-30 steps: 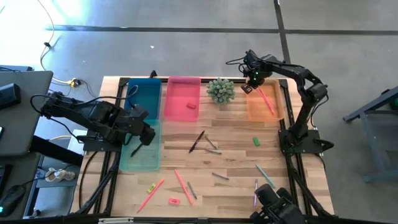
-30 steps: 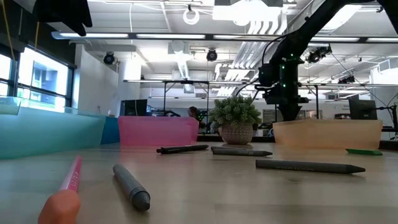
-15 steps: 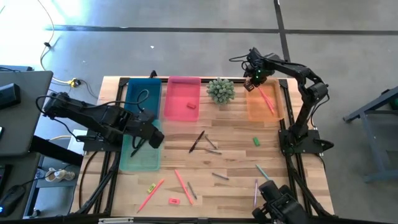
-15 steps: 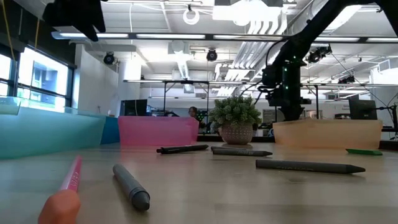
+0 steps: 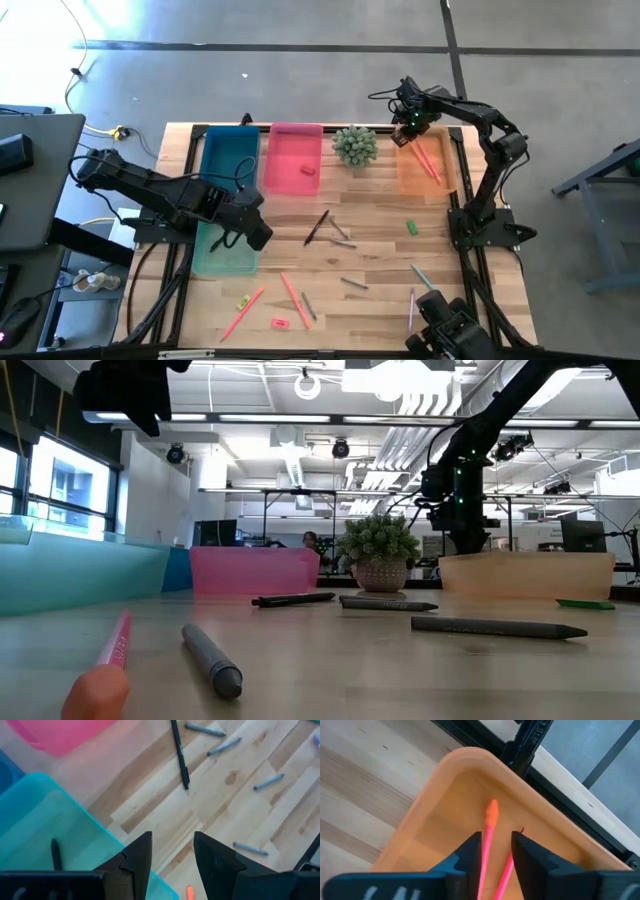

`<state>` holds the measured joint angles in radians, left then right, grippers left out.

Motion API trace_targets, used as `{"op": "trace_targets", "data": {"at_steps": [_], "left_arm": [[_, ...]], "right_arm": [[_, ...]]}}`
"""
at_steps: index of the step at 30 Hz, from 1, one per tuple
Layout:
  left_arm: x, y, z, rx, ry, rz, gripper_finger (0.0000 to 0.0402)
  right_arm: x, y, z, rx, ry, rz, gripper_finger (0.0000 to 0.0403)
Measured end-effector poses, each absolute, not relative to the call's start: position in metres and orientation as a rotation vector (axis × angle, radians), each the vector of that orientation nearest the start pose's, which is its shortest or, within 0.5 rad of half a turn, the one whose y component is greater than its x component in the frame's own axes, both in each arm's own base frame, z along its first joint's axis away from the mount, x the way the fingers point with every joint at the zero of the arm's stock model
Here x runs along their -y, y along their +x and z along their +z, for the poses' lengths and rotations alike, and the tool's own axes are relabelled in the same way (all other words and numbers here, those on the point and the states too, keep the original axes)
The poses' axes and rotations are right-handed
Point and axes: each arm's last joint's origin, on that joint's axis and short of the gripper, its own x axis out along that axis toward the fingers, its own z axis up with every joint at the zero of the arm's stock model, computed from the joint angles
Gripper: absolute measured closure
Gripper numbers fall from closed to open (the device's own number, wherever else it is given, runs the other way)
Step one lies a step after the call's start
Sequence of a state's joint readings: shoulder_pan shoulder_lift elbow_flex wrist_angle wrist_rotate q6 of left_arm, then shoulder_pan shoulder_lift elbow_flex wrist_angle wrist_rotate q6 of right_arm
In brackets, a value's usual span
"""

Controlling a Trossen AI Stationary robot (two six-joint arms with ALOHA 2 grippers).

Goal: Sort crayons/erasers/pens/pencils in bins
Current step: Put the pink pencil into the orange bin, then put the yellow eraser into the pink bin

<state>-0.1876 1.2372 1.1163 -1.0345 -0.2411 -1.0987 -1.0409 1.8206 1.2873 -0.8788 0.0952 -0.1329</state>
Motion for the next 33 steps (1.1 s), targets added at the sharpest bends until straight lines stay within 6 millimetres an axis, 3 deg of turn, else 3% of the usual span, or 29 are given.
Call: {"op": "trace_targets", "data": {"at_steps": [8, 16, 25, 33], "left_arm": [[0.057, 0.226, 0.286, -1.003, -0.788, 0.629, 0.0268], [0.082, 0.230, 0.275, -1.047, -0.780, 0.604, 0.0268], [0.109, 0.222, 0.271, -1.080, -0.860, 0.608, 0.0268], [0.139, 0.210, 0.263, -1.123, -0.874, 0.600, 0.0268]], "right_arm": [[0.291, 0.167, 0.200, -1.374, 0.577, -0.835, 0.0274], [0.270, 0.163, 0.245, -1.246, 0.543, -0.896, 0.0274], [0.226, 0.161, 0.302, -1.051, 0.495, -0.934, 0.0274], [0.193, 0.160, 0.330, -0.925, 0.505, -0.948, 0.0274]]}}
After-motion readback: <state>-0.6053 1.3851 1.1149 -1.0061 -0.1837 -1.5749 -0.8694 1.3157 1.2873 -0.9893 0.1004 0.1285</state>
